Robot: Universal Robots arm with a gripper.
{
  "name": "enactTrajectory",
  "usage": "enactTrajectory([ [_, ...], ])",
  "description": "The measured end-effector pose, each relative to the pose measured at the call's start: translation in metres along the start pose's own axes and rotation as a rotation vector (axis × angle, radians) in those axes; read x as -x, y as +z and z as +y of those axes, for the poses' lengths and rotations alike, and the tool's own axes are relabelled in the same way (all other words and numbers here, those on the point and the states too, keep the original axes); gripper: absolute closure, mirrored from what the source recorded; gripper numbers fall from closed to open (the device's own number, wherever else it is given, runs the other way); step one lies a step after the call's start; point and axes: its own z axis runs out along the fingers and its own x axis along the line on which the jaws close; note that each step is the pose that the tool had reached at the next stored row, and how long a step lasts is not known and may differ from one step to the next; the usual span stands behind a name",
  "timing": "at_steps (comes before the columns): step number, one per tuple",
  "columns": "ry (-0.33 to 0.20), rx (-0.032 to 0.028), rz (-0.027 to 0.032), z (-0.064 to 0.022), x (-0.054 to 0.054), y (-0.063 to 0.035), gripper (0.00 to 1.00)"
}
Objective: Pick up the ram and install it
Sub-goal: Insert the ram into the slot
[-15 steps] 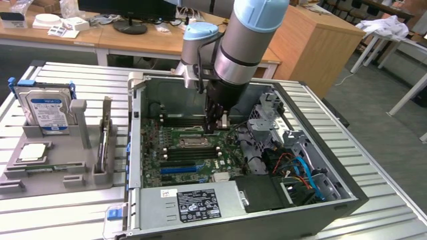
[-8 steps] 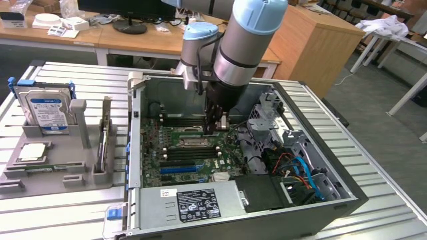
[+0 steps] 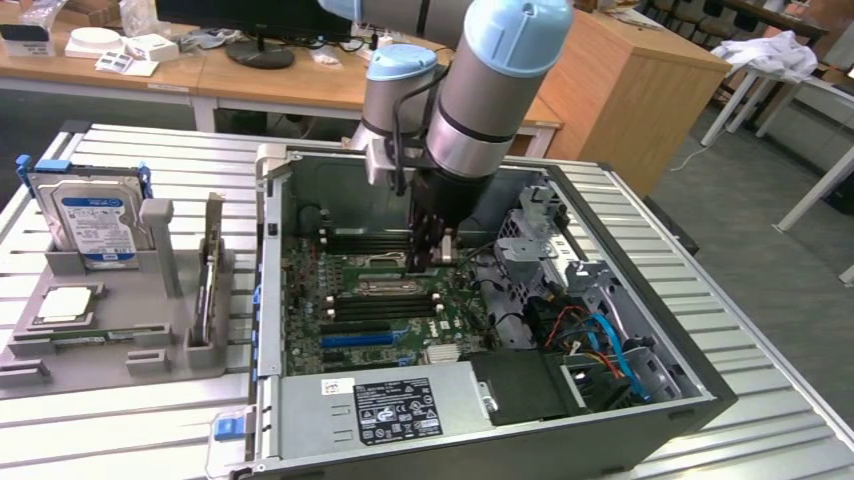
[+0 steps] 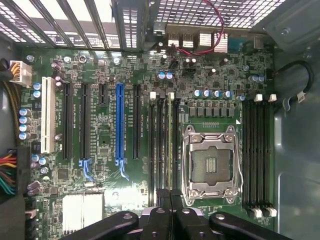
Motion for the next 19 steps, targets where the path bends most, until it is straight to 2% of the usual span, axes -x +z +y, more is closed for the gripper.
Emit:
enactTrajectory([
  [19, -0.001, 0.0001, 0.0000, -0.0003, -0.0009, 0.0073, 0.89],
])
